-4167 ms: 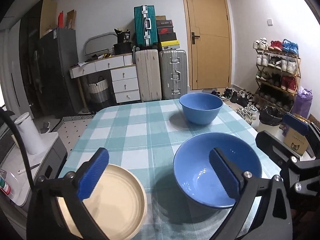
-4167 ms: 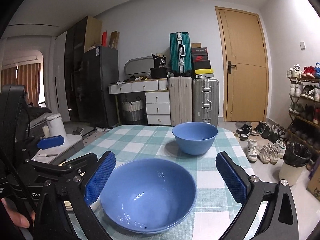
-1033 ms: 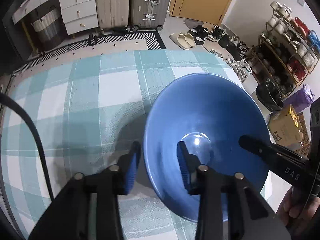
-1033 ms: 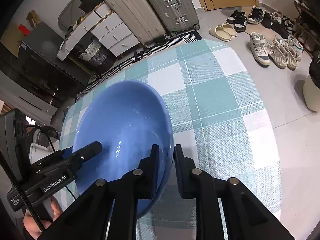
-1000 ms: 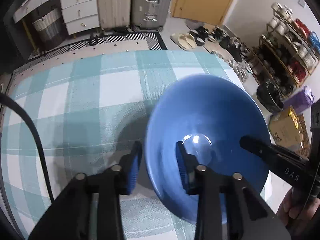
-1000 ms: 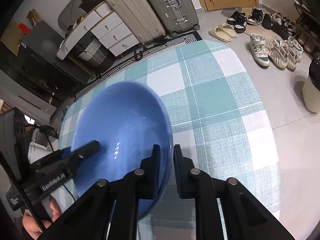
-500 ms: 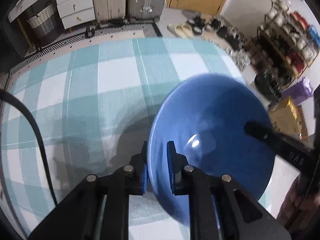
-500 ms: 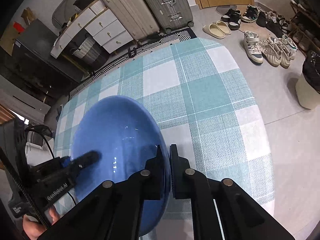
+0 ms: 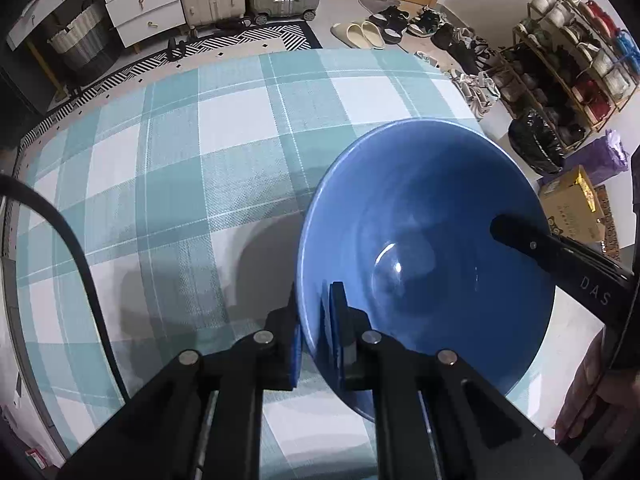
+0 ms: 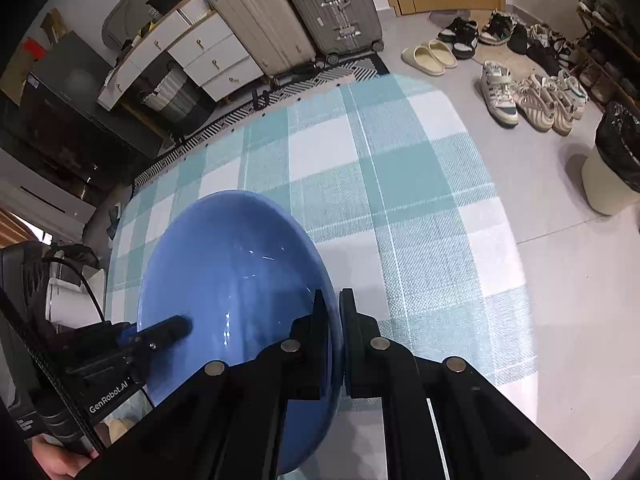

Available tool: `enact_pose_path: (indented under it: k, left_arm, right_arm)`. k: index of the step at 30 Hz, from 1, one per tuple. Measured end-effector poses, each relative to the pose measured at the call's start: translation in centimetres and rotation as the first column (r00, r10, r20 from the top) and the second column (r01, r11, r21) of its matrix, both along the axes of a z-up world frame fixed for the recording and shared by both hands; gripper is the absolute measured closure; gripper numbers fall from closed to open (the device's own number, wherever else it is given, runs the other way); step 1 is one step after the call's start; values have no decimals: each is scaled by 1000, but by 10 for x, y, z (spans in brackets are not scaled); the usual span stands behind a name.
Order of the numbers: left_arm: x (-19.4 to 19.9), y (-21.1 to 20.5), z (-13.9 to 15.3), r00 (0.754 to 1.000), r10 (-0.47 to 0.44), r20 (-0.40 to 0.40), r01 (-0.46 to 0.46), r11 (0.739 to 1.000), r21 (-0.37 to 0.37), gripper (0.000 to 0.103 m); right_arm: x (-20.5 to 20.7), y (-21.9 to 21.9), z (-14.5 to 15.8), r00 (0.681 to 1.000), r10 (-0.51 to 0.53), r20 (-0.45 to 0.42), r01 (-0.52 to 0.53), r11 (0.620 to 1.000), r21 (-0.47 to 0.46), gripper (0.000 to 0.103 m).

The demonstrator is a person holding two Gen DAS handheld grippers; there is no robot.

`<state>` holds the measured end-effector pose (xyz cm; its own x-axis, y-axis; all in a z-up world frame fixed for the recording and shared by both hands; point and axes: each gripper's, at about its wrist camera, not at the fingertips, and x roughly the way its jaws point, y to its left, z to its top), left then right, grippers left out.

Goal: Organize plates and bowls
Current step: 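Lift the blue bowl with both grippers and carry it toward the nested bowls, then lower the held blue bowl onto the nested bowls with both grippers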

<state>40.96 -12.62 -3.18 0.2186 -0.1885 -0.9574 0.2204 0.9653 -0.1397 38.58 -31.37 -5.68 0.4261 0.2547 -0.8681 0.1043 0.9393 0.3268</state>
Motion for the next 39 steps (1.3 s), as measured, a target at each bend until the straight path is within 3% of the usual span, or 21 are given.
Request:
enact_pose_path:
  k: [12,24,31,39]
  left_arm:
    - [-36,12,65,998,3,57,-2,1000,-14,94]
    - [-114,49,126,992,54,111,-48,997,-62,94]
    - [-165,63,139,988,88,128,-77,993,-91,94]
    - [-222,73,125,988,105,114,-92,989,-117,94]
  right_arm:
    - [-41,16,67,999,6,48,-6,1000,2,98]
    - [-129,58,140,992,51,114,-49,999,-17,98]
    - [-184,76,153,991,59,122,-59,998,1,98]
    - [-243,91,139,991,72,109,-72,997,-7,98]
